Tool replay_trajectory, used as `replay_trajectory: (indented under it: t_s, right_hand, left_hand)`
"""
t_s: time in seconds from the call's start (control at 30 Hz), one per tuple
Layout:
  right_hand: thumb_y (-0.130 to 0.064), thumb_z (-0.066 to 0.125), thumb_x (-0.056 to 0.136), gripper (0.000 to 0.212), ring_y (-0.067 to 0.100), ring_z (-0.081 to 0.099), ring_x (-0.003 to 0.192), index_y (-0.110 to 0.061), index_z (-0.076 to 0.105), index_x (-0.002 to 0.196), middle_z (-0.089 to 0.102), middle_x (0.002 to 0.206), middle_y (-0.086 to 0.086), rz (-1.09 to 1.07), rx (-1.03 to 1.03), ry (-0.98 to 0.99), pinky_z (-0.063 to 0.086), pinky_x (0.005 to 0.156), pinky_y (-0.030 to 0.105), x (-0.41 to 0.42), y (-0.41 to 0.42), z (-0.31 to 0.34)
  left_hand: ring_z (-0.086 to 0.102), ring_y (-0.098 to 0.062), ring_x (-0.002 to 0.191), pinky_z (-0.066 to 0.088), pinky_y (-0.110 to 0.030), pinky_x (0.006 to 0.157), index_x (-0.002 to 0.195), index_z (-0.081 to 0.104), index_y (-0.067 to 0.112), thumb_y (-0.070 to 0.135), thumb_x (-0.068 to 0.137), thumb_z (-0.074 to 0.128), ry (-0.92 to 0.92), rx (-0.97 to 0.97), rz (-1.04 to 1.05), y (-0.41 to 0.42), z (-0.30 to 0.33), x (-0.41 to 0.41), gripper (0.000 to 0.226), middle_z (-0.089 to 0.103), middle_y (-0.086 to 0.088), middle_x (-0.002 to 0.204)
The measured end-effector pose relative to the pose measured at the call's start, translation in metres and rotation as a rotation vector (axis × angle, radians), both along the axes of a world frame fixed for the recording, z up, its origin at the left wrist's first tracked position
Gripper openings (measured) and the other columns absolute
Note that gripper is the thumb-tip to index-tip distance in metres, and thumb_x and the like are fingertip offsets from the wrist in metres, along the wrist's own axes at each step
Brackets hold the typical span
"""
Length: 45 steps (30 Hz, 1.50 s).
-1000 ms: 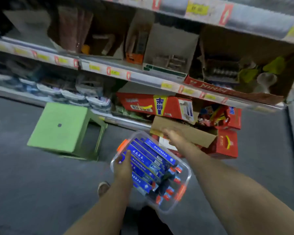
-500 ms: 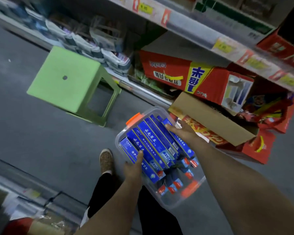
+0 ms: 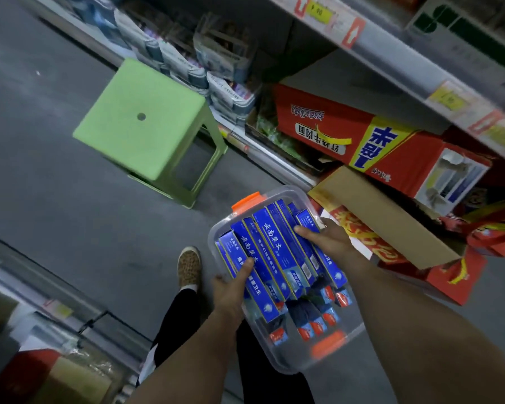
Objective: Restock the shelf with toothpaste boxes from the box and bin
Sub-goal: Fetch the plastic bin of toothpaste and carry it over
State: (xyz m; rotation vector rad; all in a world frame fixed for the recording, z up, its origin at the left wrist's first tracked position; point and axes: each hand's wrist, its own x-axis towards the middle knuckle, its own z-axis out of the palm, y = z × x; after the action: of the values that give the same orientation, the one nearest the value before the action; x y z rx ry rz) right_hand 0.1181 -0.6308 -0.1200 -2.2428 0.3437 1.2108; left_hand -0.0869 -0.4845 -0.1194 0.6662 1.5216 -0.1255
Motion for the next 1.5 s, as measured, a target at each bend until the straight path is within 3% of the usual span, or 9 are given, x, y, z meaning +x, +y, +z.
replay_trajectory:
  t_s: [0.2, 0.37, 0.53, 0.77, 0.93, 1.07, 1.17, 1.23, 1.5]
  right_hand:
    - [-0.092, 0.078, 0.029, 0.124, 0.024, 0.063, 0.118, -0.029, 0.058, 0.133, 0.064, 0.131, -0.001, 0.035, 0.037, -0.016, 0.054, 0.099, 0.046, -0.007, 0.052, 0.017]
    - [-0.092, 0.077, 0.03, 0.122, 0.025, 0.065, 0.115, -0.026, 0.06, 0.131, 0.067, 0.128, -0.001, 0.105, 0.055, -0.041, 0.054, 0.099, 0.047, -0.018, 0.129, 0.058]
    - [-0.064, 0.085, 0.063, 0.054, 0.018, 0.064, 0.091, -0.03, 0.06, 0.096, 0.068, 0.096, -0.006, 0.148, 0.144, -0.069, 0.05, 0.092, 0.033, -0.054, 0.235, 0.149]
    - [-0.05, 0.083, 0.073, 0.075, 0.027, 0.059, 0.12, -0.017, 0.055, 0.134, 0.058, 0.137, 0.009, 0.161, 0.257, -0.041, 0.045, 0.097, 0.037, -0.084, 0.38, 0.194]
    - [-0.061, 0.081, 0.072, 0.103, 0.034, 0.048, 0.135, -0.004, 0.04, 0.148, 0.046, 0.151, 0.016, 0.26, 0.301, -0.076, 0.041, 0.104, 0.04, -0.091, 0.479, 0.214]
    - [-0.082, 0.081, 0.047, 0.118, 0.031, 0.063, 0.116, -0.009, 0.054, 0.136, 0.062, 0.135, 0.012, 0.342, 0.316, -0.094, 0.05, 0.101, 0.041, -0.09, 0.564, 0.227]
    - [-0.061, 0.084, 0.068, 0.085, 0.025, 0.061, 0.098, -0.007, 0.057, 0.129, 0.065, 0.12, 0.007, 0.367, 0.373, -0.076, 0.046, 0.087, 0.031, -0.089, 0.625, 0.24]
    - [-0.06, 0.083, 0.068, 0.097, 0.03, 0.062, 0.108, -0.003, 0.049, 0.139, 0.062, 0.13, 0.012, 0.396, 0.389, -0.095, 0.047, 0.09, 0.033, -0.085, 0.667, 0.243]
    - [-0.084, 0.083, 0.027, 0.133, 0.03, 0.07, 0.104, -0.006, 0.057, 0.131, 0.07, 0.12, 0.014, 0.517, 0.439, -0.07, 0.054, 0.097, 0.047, -0.064, 0.852, 0.237]
  left_hand:
    - [0.076, -0.027, 0.086, 0.062, -0.051, 0.073, 0.121, 0.058, 0.013, 0.066, 0.032, 0.095, -0.019, 0.05, -0.008, 0.065, 0.02, -0.017, 0.11, 0.074, -0.01, 0.109]
    - [0.076, -0.025, 0.081, 0.063, -0.043, 0.074, 0.104, 0.07, 0.012, 0.052, 0.052, 0.095, -0.057, 0.082, 0.006, 0.133, 0.074, -0.035, 0.071, 0.077, -0.009, 0.093]
    - [0.076, -0.029, 0.084, 0.06, -0.05, 0.08, 0.113, 0.067, 0.019, 0.073, 0.03, 0.093, -0.04, 0.046, 0.004, 0.229, 0.043, -0.071, 0.103, 0.078, -0.005, 0.095]
    - [0.076, -0.028, 0.081, 0.061, -0.047, 0.078, 0.108, 0.067, 0.018, 0.077, 0.02, 0.091, -0.098, 0.117, -0.01, 0.391, 0.054, -0.105, 0.108, 0.077, -0.007, 0.097]
    - [0.076, -0.028, 0.084, 0.06, -0.048, 0.084, 0.108, 0.071, 0.013, 0.067, 0.026, 0.095, -0.186, 0.142, 0.054, 0.477, 0.151, -0.105, 0.101, 0.078, -0.01, 0.094]
    - [0.076, -0.028, 0.082, 0.061, -0.043, 0.074, 0.111, 0.069, 0.01, 0.064, 0.022, 0.095, -0.215, 0.169, 0.152, 0.546, 0.196, -0.111, 0.107, 0.077, -0.012, 0.093]
    - [0.076, -0.021, 0.069, 0.055, -0.027, 0.047, 0.11, 0.068, 0.007, 0.056, 0.046, 0.091, -0.194, 0.208, 0.2, 0.594, 0.225, -0.11, 0.084, 0.077, -0.011, 0.091]
    - [0.072, -0.014, 0.056, 0.047, -0.021, 0.036, 0.108, 0.067, 0.006, 0.049, 0.067, 0.087, -0.173, 0.227, 0.243, 0.628, 0.233, -0.109, 0.062, 0.077, -0.011, 0.091]
    - [0.066, -0.008, 0.053, 0.044, -0.026, 0.047, 0.131, 0.056, 0.004, 0.052, 0.075, 0.081, -0.147, 0.315, 0.406, 0.774, 0.25, -0.106, 0.077, 0.074, -0.008, 0.102]
